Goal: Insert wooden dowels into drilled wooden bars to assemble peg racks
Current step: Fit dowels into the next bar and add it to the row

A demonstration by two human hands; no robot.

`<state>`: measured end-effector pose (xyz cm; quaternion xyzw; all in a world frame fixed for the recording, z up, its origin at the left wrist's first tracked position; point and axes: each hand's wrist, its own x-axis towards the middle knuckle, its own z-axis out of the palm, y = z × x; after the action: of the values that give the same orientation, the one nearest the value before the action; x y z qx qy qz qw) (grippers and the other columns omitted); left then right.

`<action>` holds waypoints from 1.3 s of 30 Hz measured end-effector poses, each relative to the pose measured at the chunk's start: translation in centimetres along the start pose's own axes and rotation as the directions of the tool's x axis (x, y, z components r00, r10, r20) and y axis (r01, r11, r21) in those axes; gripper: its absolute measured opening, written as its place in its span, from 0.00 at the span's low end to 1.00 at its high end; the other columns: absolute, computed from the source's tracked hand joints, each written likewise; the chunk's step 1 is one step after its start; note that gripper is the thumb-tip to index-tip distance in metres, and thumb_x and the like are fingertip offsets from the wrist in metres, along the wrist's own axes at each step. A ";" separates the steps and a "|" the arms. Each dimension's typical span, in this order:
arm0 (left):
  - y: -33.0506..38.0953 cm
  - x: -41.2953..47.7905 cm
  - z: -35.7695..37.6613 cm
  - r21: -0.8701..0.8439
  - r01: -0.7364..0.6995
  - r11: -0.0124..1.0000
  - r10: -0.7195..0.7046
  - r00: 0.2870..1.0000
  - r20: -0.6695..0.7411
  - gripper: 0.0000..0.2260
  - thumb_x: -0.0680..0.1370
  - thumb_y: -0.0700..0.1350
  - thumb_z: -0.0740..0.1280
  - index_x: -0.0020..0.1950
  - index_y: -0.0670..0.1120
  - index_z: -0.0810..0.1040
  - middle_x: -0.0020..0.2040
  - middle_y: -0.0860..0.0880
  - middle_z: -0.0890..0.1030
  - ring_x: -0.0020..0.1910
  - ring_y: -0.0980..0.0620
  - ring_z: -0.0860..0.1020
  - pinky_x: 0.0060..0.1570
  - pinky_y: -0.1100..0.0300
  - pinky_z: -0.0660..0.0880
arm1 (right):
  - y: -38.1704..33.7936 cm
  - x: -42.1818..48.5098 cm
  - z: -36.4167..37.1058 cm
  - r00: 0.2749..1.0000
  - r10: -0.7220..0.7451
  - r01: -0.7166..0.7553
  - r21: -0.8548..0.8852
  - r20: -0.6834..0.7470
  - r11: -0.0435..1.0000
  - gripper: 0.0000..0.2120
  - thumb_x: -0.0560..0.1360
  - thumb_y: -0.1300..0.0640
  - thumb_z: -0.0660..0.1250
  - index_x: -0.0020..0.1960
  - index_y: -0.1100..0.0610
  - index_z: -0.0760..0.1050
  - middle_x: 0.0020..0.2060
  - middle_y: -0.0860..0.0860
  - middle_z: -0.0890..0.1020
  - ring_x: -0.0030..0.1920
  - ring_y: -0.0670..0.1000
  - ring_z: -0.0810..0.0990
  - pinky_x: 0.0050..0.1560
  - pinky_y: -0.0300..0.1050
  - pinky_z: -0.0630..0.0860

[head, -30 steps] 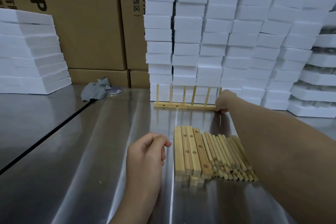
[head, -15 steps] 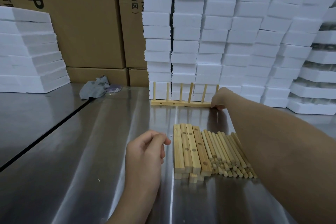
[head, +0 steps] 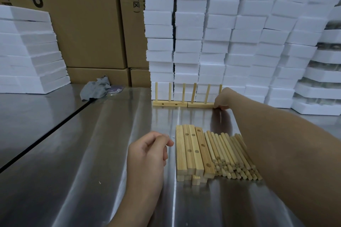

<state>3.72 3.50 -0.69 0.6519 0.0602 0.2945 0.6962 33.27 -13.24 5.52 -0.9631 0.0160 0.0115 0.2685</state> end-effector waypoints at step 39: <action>0.2 -0.2 0.0 -0.016 0.004 1.000 -0.004 1.000 0.002 0.12 0.76 0.45 0.69 0.34 0.41 0.81 0.30 0.46 0.68 0.30 0.52 0.67 0.28 0.66 0.65 | -0.6 -0.5 -0.2 0.986 -0.041 0.045 -0.025 0.160 0.999 0.08 0.79 0.66 0.71 0.44 0.62 0.73 0.53 0.62 0.78 0.52 0.59 0.77 0.55 0.52 0.82</action>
<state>3.51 3.36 -0.59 0.6465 0.0585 0.2928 0.7021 32.81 -12.78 5.99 -0.9629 -0.0265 0.0832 0.2553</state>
